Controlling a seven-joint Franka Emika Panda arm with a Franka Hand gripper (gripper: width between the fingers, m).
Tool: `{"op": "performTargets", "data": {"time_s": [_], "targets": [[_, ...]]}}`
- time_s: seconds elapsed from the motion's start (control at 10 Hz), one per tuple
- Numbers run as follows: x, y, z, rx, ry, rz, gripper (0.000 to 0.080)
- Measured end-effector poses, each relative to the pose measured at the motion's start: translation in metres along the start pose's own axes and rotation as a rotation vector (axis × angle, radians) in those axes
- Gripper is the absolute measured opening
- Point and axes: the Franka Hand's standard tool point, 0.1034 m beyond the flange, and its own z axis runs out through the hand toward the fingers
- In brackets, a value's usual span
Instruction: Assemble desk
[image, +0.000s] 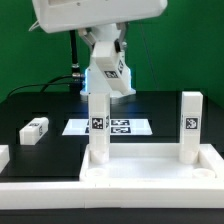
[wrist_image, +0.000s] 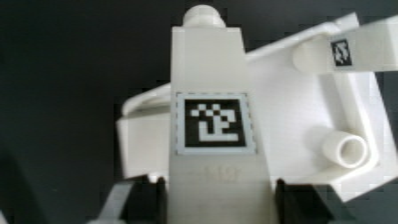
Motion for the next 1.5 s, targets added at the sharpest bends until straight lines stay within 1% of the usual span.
{"op": "performTargets", "data": {"time_s": [0.1,0.2,0.3,0.4,0.5,0.6,0.7,0.8,0.9,1.0,1.1,1.2,1.3,1.4,1.5], "targets": [[-0.007,-0.002,0.003,0.009,0.064,-0.01,0.0288],[-0.005,-0.003,0.003,0.013,0.105,-0.011,0.0288],[0.002,-0.007,0.001,0.019,0.194,-0.004,0.0288],[0.005,-0.032,-0.004,0.006,0.264,0.018,0.0288],[0.013,-0.045,-0.006,0.002,0.338,-0.002,0.0288],[0.019,-0.046,-0.001,-0.004,0.406,-0.018,0.0288],[0.019,-0.05,0.0,0.018,0.497,-0.013,0.0288],[0.015,-0.054,0.004,0.032,0.551,-0.024,0.0288],[0.014,-0.053,0.007,0.028,0.539,-0.027,0.0288],[0.014,-0.058,0.009,0.03,0.544,-0.017,0.0288],[0.011,-0.073,0.016,0.025,0.548,-0.035,0.0288],[0.012,-0.084,0.02,0.024,0.549,-0.045,0.0288],[0.014,-0.104,0.024,0.014,0.557,-0.069,0.0288],[0.013,-0.127,0.034,-0.025,0.567,-0.151,0.0288],[0.011,-0.126,0.037,-0.033,0.565,-0.157,0.0288]]}}
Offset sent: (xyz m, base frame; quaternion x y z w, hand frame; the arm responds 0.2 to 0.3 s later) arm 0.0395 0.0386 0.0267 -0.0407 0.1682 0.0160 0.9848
